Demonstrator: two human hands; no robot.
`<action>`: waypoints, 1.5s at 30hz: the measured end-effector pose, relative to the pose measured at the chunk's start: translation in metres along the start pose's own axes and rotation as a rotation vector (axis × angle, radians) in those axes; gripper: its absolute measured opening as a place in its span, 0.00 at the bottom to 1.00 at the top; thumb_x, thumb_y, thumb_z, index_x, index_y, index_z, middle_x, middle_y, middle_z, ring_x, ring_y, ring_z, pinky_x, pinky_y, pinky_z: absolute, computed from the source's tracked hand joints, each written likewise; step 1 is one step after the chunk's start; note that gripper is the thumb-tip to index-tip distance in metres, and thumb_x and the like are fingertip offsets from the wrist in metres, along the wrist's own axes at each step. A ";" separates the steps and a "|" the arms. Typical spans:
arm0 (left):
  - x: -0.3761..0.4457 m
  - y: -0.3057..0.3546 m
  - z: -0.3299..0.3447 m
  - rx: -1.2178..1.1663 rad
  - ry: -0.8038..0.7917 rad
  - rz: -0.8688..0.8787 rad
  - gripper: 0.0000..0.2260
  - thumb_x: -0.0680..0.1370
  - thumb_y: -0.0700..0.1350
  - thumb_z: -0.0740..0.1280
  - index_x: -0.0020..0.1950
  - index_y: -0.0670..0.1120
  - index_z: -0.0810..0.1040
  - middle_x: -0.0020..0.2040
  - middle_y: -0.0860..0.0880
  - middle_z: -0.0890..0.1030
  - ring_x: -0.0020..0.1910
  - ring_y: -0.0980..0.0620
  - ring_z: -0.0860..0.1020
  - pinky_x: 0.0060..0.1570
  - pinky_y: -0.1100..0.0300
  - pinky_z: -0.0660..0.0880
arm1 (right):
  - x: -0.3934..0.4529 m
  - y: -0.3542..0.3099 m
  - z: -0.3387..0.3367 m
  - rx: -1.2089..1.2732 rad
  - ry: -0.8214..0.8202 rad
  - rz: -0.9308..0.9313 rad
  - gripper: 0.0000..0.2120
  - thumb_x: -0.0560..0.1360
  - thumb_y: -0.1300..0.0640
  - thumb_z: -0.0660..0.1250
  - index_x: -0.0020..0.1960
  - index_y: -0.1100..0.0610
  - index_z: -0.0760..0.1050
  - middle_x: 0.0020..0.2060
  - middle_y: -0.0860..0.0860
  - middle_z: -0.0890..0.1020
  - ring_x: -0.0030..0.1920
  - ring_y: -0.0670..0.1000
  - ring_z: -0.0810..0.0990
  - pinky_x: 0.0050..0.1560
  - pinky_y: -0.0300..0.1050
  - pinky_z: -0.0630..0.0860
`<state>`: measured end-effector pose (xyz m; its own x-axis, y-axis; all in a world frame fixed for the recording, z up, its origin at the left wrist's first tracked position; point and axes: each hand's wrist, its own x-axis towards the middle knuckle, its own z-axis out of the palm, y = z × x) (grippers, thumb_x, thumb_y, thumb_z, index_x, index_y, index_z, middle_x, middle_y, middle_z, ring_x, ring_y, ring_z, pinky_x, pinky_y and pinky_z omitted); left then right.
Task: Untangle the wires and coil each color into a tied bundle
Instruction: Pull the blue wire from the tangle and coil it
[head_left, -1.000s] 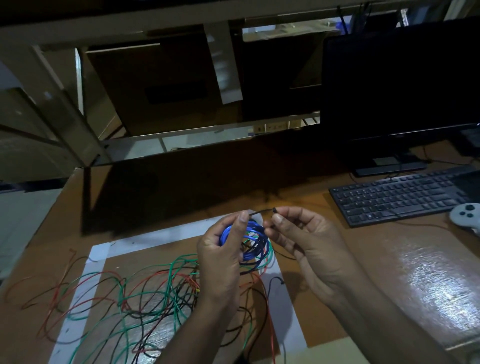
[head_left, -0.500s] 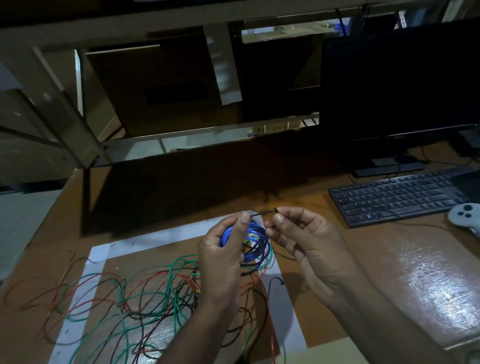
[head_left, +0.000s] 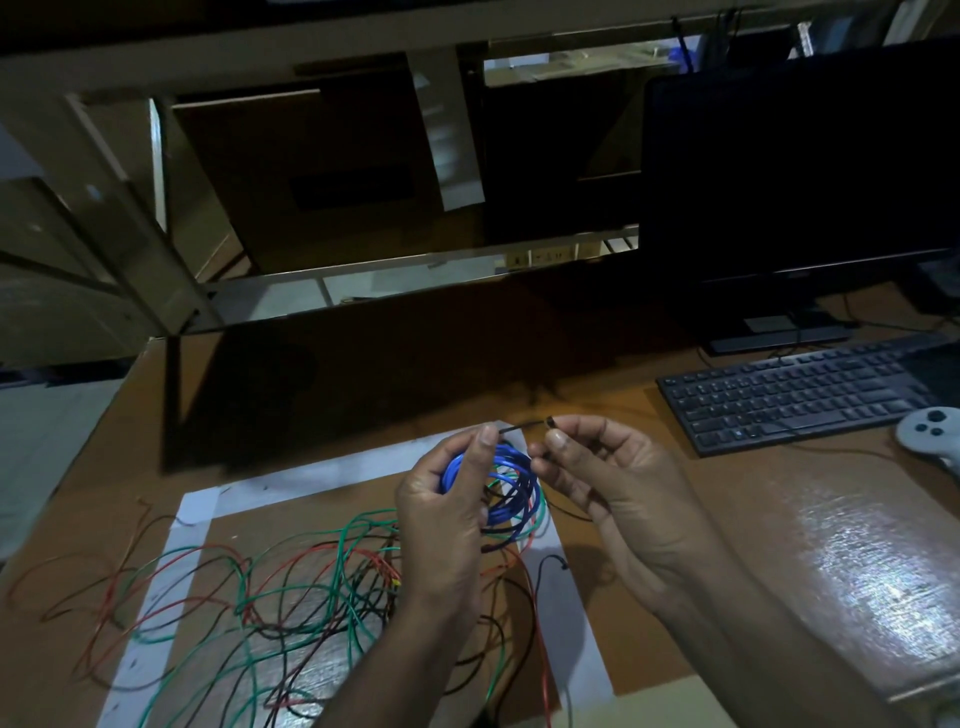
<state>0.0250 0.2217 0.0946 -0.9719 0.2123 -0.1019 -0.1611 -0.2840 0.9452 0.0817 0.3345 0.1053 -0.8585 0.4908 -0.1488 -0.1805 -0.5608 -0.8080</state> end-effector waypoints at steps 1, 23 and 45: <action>0.000 0.000 0.000 -0.001 -0.003 0.000 0.08 0.74 0.48 0.71 0.48 0.44 0.84 0.30 0.54 0.81 0.24 0.60 0.75 0.24 0.68 0.72 | 0.000 0.000 0.000 0.000 0.001 0.000 0.10 0.68 0.65 0.72 0.48 0.64 0.79 0.38 0.56 0.85 0.40 0.51 0.85 0.41 0.38 0.83; 0.001 -0.005 -0.002 0.029 -0.009 0.031 0.11 0.75 0.48 0.70 0.51 0.41 0.84 0.30 0.55 0.79 0.23 0.61 0.74 0.24 0.69 0.71 | 0.000 0.004 0.000 -0.058 0.006 0.006 0.11 0.67 0.64 0.74 0.48 0.63 0.81 0.42 0.61 0.86 0.41 0.52 0.86 0.41 0.38 0.82; 0.004 -0.017 -0.006 0.115 -0.061 0.040 0.12 0.75 0.54 0.72 0.50 0.48 0.87 0.45 0.40 0.86 0.39 0.47 0.83 0.32 0.62 0.78 | 0.007 0.007 -0.002 -0.355 -0.039 -0.134 0.05 0.73 0.65 0.75 0.48 0.58 0.84 0.40 0.52 0.86 0.40 0.49 0.84 0.39 0.37 0.80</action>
<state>0.0231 0.2215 0.0758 -0.9644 0.2603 -0.0473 -0.0979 -0.1850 0.9779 0.0755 0.3356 0.0975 -0.8572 0.5148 -0.0120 -0.1211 -0.2241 -0.9670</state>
